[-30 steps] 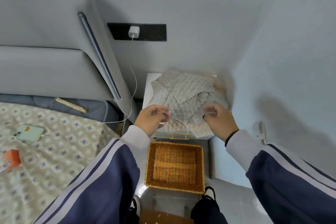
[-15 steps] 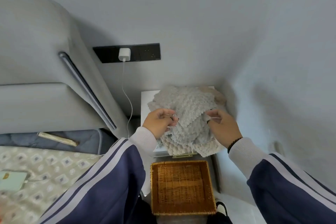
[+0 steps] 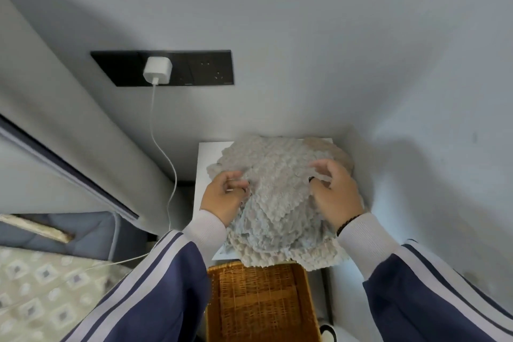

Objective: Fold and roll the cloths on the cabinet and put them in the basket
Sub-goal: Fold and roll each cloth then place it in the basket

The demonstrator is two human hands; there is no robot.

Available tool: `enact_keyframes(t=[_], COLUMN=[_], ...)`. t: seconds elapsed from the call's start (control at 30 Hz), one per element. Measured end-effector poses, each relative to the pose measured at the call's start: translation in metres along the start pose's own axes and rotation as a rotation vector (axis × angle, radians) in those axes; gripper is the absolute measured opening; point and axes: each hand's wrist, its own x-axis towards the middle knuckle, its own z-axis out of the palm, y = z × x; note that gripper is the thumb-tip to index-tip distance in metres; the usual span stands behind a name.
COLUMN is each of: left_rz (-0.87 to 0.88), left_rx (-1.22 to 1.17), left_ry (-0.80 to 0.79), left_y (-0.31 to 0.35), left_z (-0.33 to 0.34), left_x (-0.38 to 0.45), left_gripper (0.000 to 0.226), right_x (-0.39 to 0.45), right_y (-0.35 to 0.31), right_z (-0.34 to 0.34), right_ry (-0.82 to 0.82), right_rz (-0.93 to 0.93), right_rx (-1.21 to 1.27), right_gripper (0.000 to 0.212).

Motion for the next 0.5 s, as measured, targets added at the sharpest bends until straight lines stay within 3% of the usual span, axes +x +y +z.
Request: enact_keyframes(t=[0.13,0.27,0.37,0.5], left_rz=[0.1,0.281,0.463,0.611], left_rx=[0.075,0.238,0.383,0.401], left_ry=[0.018,-0.049,-0.046,-0.004], left_y=[-0.035,-0.062,-0.08,-0.104], left_z=[0.019,0.029,0.03,0.028], left_x=[0.028,0.044,0.06,0.087], left_gripper=[0.049,0.066,0.059,0.041], right_x=[0.015,0.026,0.033,0.044], right_y=[0.033,0.064,0.086,0.113], right_z=[0.007,0.023,0.044,0.068], right_ry=[0.002,-0.132,-0.216,-0.252], right_rz=[-0.143,-0.255,-0.326,-0.428], right_rx=[-0.039,-0.12,-0.173,-0.172], right_gripper=[0.034,0.05,0.058,0.066])
